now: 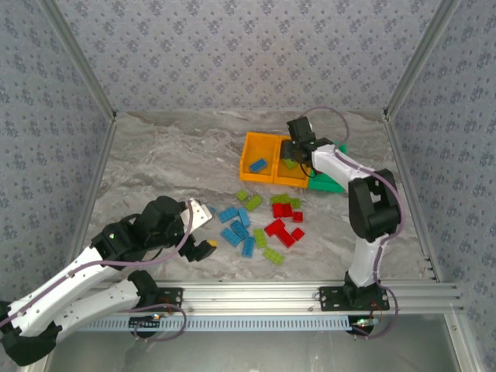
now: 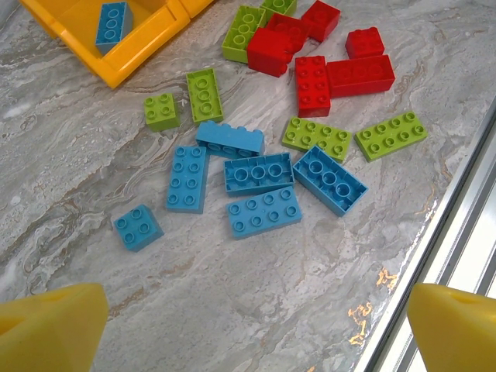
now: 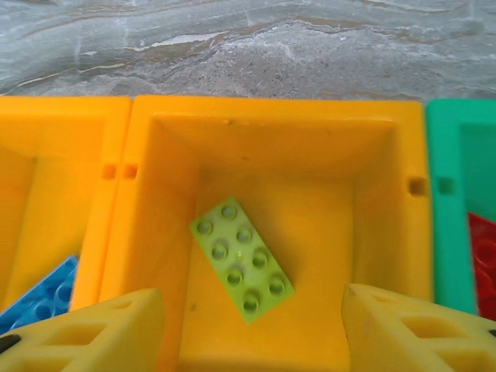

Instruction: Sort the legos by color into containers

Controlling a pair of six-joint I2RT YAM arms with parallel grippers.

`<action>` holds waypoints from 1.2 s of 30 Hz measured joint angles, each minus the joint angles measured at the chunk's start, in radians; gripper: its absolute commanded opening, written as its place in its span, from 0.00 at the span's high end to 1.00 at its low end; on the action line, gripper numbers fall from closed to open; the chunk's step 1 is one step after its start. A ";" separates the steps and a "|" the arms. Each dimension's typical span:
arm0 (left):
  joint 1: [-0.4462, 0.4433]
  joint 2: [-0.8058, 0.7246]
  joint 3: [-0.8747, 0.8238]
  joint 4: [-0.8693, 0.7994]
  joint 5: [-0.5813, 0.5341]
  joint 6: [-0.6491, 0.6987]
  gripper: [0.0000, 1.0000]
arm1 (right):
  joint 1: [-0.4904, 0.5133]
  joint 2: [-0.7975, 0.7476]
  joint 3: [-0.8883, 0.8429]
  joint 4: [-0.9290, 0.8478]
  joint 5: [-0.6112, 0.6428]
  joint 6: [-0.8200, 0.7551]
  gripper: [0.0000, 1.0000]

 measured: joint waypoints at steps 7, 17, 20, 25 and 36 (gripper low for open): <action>0.002 -0.010 0.000 0.000 0.000 -0.011 0.01 | 0.120 -0.507 -0.359 -0.010 0.024 0.067 0.29; 0.015 -0.014 -0.002 0.009 0.007 -0.013 0.01 | 0.362 -0.695 -0.624 -0.164 0.076 0.258 0.33; 0.015 -0.015 -0.005 0.014 0.008 -0.018 0.01 | 0.382 -0.682 -0.651 -0.202 0.090 0.351 0.31; 0.015 -0.015 -0.005 0.019 0.007 -0.019 0.01 | 0.397 -0.622 -0.663 -0.237 0.110 0.508 0.30; 0.015 -0.015 -0.005 0.019 0.008 -0.026 0.01 | 0.470 -0.364 -0.577 -0.376 0.188 0.800 0.41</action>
